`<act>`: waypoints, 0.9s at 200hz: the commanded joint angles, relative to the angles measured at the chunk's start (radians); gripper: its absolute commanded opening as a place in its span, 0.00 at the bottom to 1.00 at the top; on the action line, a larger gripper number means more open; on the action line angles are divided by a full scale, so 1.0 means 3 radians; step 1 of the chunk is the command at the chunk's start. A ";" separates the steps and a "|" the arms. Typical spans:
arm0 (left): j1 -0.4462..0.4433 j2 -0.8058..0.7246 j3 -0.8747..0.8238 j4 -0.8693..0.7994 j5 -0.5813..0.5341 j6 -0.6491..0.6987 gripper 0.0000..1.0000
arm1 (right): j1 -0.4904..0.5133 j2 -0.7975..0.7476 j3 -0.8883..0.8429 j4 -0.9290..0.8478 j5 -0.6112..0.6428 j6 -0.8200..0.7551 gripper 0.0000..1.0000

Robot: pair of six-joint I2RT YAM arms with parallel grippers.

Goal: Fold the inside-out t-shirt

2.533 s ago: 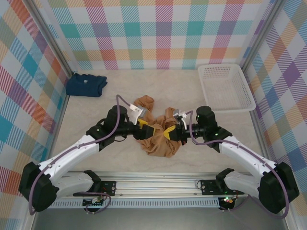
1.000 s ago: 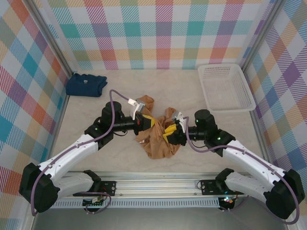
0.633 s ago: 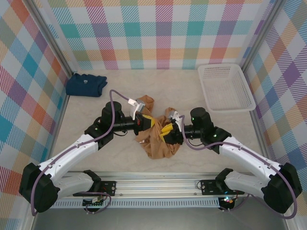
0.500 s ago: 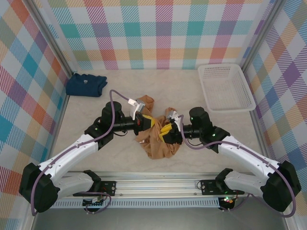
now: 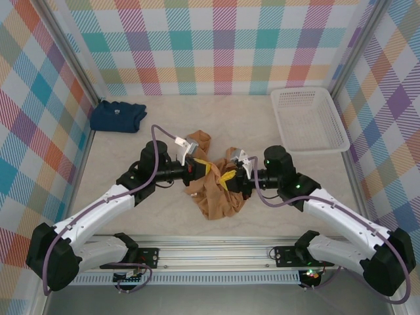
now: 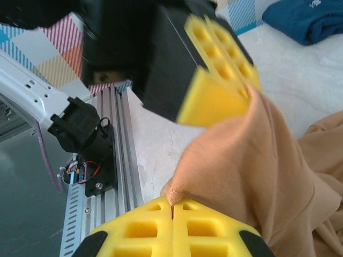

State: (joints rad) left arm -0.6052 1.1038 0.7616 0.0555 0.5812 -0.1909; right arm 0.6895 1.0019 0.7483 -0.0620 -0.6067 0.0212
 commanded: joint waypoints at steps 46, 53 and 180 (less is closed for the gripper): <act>0.0018 -0.0060 -0.0182 -0.0150 -0.0203 0.0189 0.00 | -0.0045 0.0101 0.0473 -0.0127 -0.0276 0.0094 0.00; 0.0019 -0.0058 -0.0182 -0.0178 -0.0223 0.0196 0.00 | -0.0046 0.0141 0.0498 -0.0108 -0.0298 0.0127 0.00; -0.0259 -0.0690 -0.0289 -0.0752 -0.0777 -0.0085 0.60 | -0.0141 0.0352 0.0436 0.0232 -0.0187 0.0527 0.00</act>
State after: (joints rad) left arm -0.6472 0.9276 0.6895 -0.1192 0.3779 -0.1879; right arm 0.6537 1.0981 0.8680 -0.0338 -0.6628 0.1577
